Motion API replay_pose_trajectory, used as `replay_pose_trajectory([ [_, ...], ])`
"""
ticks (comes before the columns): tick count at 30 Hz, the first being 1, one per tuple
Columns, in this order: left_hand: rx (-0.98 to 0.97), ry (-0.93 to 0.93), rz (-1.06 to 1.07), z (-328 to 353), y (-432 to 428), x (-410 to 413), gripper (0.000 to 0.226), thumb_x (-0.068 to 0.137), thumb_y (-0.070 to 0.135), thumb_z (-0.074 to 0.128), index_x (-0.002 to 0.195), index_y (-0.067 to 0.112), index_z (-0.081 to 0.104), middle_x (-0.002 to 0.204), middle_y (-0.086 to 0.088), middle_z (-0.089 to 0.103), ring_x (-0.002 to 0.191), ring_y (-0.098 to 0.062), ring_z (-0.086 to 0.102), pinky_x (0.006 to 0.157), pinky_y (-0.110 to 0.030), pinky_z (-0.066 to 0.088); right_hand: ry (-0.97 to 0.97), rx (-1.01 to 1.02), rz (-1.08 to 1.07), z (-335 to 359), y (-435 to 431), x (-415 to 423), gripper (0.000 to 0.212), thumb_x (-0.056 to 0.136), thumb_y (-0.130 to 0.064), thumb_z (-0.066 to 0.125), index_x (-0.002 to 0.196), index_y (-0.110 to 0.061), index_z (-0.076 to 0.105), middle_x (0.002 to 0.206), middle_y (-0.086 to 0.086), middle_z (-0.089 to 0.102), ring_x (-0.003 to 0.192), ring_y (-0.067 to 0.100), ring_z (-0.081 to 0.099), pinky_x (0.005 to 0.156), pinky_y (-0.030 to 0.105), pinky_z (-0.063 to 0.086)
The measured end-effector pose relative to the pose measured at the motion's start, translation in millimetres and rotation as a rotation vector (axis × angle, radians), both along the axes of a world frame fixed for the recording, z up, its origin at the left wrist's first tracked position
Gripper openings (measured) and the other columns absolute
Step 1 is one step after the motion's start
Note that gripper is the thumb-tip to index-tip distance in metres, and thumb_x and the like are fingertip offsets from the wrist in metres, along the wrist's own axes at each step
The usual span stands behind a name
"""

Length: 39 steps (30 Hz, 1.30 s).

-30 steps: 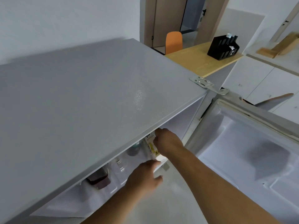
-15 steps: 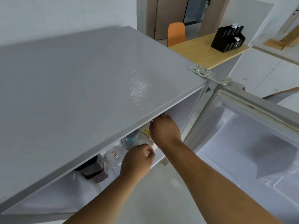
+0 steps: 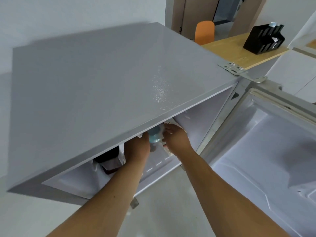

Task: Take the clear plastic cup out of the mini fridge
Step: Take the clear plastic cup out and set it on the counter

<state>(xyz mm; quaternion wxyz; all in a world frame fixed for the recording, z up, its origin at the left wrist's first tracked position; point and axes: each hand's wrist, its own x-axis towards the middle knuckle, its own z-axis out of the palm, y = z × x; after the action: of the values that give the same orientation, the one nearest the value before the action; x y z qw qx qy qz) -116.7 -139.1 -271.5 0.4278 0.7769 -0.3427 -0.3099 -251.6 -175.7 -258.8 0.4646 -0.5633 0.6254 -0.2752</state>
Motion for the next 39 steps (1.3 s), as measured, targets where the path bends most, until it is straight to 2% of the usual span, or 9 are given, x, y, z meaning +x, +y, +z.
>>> replay_pose_trajectory([
  [4, -0.077, 0.045, -0.020, -9.5, 43.3, -6.8, 0.022, 0.089, 0.032, 0.063, 0.110, 0.031, 0.066, 0.109, 0.005, 0.073, 0.104, -0.020, 0.068, 0.089, -0.035, 0.051, -0.037, -0.028, -0.048, -11.5, 39.2, -10.2, 0.045, 0.097, -0.014, 0.054, 0.141, -0.021, 0.060, 0.127, -0.005, 0.068, 0.074, 0.010, 0.074, 0.072, 0.030, 0.063],
  [7, -0.048, 0.104, -0.023, -35.9, 71.3, -13.8, 0.024, 0.089, 0.036, 0.065, 0.113, 0.036, 0.065, 0.118, 0.008, 0.070, 0.108, -0.017, 0.067, 0.095, -0.045, 0.055, -0.007, 0.028, -0.078, -29.8, 64.3, -17.0, 0.043, 0.096, -0.023, 0.056, 0.138, -0.030, 0.062, 0.131, -0.010, 0.067, 0.095, 0.020, 0.074, 0.089, 0.043, 0.061],
  [10, 0.075, 0.086, -0.080, -64.7, 84.5, -18.1, 0.033, 0.093, 0.036, 0.066, 0.126, 0.033, 0.063, 0.130, 0.005, 0.068, 0.115, -0.013, 0.063, 0.095, -0.032, 0.050, 0.042, 0.108, -0.095, -46.9, 71.9, -20.6, 0.042, 0.096, -0.025, 0.055, 0.136, -0.031, 0.064, 0.136, -0.008, 0.066, 0.107, 0.026, 0.071, 0.096, 0.048, 0.057],
  [18, 0.204, 0.204, -0.208, -85.5, 65.1, -14.9, 0.064, 0.093, 0.034, 0.063, 0.152, 0.023, 0.041, 0.157, -0.002, 0.045, 0.141, -0.022, 0.045, 0.110, -0.036, 0.038, 0.086, 0.247, -0.070, -81.6, 45.9, -8.1, 0.051, 0.105, -0.024, 0.049, 0.156, -0.023, 0.041, 0.159, 0.002, 0.047, 0.138, 0.029, 0.052, 0.114, 0.037, 0.042],
  [25, 0.204, 0.065, -0.078, -83.3, 108.2, 3.1, 0.052, 0.088, 0.031, 0.058, 0.140, 0.030, 0.053, 0.147, 0.002, 0.054, 0.130, -0.018, 0.052, 0.092, -0.028, 0.038, 0.280, 0.075, 0.043, -90.7, 85.1, 5.5, 0.057, 0.101, -0.032, 0.049, 0.156, -0.031, 0.038, 0.156, -0.001, 0.051, 0.135, 0.024, 0.054, 0.110, 0.041, 0.046],
  [28, 0.191, 0.093, -0.055, -85.1, 110.3, 3.2, 0.054, 0.091, 0.026, 0.057, 0.143, 0.028, 0.049, 0.150, 0.001, 0.050, 0.131, -0.019, 0.051, 0.090, -0.026, 0.035, 0.449, -0.183, 0.050, -94.5, 103.7, 6.6, 0.037, 0.093, -0.025, 0.058, 0.130, -0.030, 0.062, 0.131, -0.003, 0.065, 0.116, 0.024, 0.062, 0.089, 0.036, 0.055],
  [31, 0.199, 0.134, -0.069, -89.3, 108.8, 4.2, 0.046, 0.092, 0.024, 0.054, 0.138, 0.030, 0.054, 0.146, 0.004, 0.055, 0.128, -0.017, 0.052, 0.090, -0.027, 0.036, 0.519, -0.223, 0.207, -106.2, 116.3, 9.2, 0.019, 0.088, -0.028, 0.053, 0.099, -0.031, 0.068, 0.097, -0.008, 0.067, 0.089, 0.017, 0.064, 0.064, 0.023, 0.046],
  [35, 0.214, 0.218, -0.104, -92.5, 103.0, 6.3, 0.035, 0.095, 0.019, 0.049, 0.126, 0.030, 0.061, 0.138, 0.004, 0.063, 0.118, -0.013, 0.058, 0.088, -0.024, 0.039, 0.554, -0.137, 0.352, -116.4, 113.0, 9.3, 0.039, 0.092, -0.026, 0.053, 0.129, -0.029, 0.065, 0.124, -0.005, 0.066, 0.117, 0.018, 0.058, 0.092, 0.034, 0.054],
  [39, 0.278, 0.245, -0.220, -93.2, 92.7, 2.9, 0.038, 0.099, 0.019, 0.047, 0.133, 0.028, 0.058, 0.146, 0.002, 0.057, 0.131, -0.018, 0.053, 0.103, -0.030, 0.038, 0.539, -0.111, 0.288, -117.7, 106.8, 1.2, 0.043, 0.093, -0.027, 0.054, 0.136, -0.028, 0.061, 0.133, -0.004, 0.063, 0.125, 0.020, 0.055, 0.100, 0.036, 0.050],
])
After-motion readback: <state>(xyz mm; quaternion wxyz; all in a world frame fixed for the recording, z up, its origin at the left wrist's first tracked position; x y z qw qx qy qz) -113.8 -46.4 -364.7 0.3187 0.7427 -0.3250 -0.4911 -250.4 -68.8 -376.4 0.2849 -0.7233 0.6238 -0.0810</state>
